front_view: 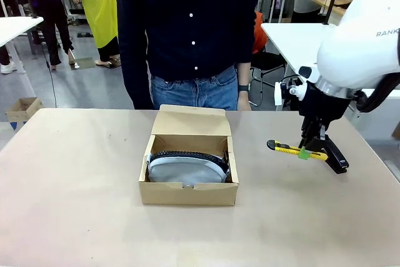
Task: Pack the items into the box.
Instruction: Pick up the item specified by the human and place it in the Mailer Box.
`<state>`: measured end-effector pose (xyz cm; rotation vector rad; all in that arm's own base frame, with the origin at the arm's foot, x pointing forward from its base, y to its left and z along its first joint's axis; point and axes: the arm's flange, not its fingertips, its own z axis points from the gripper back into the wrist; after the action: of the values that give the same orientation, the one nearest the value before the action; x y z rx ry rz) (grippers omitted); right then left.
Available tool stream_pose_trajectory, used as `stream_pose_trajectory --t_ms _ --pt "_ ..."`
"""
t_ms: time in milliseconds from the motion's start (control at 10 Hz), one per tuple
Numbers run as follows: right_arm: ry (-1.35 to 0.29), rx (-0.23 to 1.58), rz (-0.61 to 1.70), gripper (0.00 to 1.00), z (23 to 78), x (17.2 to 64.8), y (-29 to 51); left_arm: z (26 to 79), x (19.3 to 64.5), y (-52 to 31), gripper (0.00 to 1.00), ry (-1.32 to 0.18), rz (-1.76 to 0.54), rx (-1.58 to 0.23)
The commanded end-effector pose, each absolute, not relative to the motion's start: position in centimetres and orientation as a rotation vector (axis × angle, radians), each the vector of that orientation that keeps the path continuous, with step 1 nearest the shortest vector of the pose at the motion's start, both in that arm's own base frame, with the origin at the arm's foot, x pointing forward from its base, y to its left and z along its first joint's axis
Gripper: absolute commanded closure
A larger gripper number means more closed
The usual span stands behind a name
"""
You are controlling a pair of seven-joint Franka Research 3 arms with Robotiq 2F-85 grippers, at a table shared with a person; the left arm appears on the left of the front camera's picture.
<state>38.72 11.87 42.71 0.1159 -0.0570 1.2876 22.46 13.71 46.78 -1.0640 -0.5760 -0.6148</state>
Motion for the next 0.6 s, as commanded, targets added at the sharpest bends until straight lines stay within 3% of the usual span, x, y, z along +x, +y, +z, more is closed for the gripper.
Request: stream_pose_trajectory --t_ms 0,500 --pt "-0.055 0.04 1.263 0.73 43.2 39.8 13.9 47.0 22.4 13.8 0.0 -0.598 -0.629 -1.077" --pt "-0.126 0.048 1.459 0.73 45.1 44.0 27.8 47.0 22.4 13.8 0.0 -0.598 -0.629 -1.077"
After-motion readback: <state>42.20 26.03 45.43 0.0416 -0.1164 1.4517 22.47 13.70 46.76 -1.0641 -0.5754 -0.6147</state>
